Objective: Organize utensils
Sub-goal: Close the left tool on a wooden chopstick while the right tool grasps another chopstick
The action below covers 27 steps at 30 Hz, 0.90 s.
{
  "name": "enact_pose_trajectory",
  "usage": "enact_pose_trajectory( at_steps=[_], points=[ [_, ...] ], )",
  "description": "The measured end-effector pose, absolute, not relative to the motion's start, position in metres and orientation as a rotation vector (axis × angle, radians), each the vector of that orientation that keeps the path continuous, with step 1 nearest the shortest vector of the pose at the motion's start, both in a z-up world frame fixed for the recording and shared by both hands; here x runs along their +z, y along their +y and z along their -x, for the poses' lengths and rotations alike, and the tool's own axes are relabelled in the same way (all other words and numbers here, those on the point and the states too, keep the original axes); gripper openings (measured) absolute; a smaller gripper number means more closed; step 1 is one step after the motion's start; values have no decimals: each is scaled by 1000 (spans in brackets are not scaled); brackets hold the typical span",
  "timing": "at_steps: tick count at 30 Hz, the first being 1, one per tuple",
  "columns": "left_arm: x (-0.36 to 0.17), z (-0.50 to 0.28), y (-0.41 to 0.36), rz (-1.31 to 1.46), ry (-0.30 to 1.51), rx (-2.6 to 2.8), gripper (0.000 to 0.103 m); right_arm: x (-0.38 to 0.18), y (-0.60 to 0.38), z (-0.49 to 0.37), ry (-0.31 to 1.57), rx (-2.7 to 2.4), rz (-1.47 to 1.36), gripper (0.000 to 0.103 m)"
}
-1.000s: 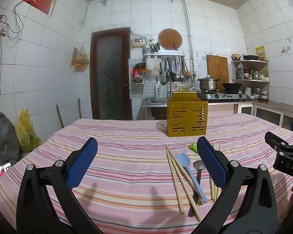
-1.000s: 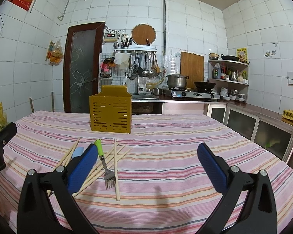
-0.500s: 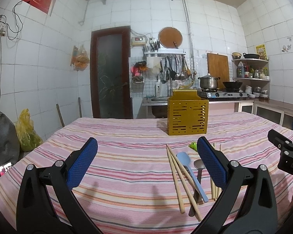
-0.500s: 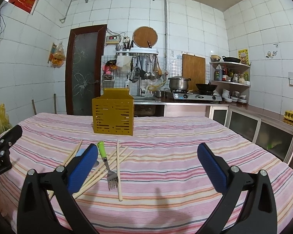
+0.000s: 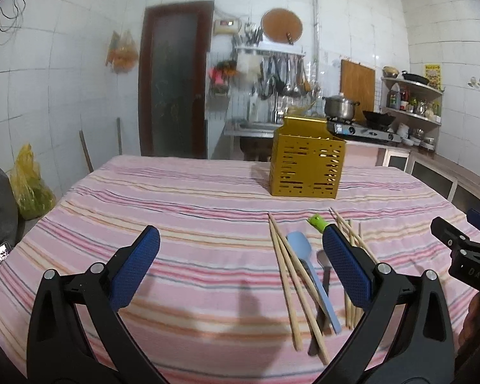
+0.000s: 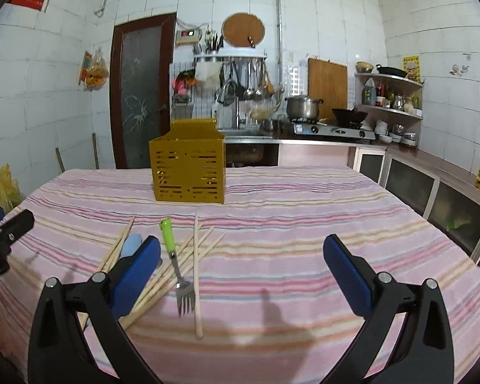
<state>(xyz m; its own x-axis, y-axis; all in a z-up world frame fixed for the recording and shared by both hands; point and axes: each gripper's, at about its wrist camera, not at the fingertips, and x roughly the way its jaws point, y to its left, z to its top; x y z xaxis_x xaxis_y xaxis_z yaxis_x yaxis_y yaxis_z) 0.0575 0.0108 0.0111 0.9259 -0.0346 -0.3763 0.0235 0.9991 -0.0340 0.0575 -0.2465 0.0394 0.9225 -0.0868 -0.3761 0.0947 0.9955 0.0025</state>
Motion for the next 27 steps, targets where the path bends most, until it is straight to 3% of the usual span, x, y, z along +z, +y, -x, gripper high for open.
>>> enact_pose_trajectory(
  at_steps=[8, 17, 23, 25, 27],
  points=[
    [34, -128, 5, -15, 466, -16, 98, 41, -243, -136, 546, -77, -2, 99],
    [9, -194, -22, -122, 580, -18, 98, 11, -231, -200, 692, -58, 24, 98],
    [-9, -228, -22, -70, 689, -32, 98, -1, -217, -223, 754, -29, 67, 79],
    [-13, -232, -21, -45, 712, -44, 98, -4, -217, -228, 780, -11, 54, 66],
    [-17, -232, -21, -36, 716, -43, 98, -7, -217, -231, 800, 3, 42, 60]
  ],
)
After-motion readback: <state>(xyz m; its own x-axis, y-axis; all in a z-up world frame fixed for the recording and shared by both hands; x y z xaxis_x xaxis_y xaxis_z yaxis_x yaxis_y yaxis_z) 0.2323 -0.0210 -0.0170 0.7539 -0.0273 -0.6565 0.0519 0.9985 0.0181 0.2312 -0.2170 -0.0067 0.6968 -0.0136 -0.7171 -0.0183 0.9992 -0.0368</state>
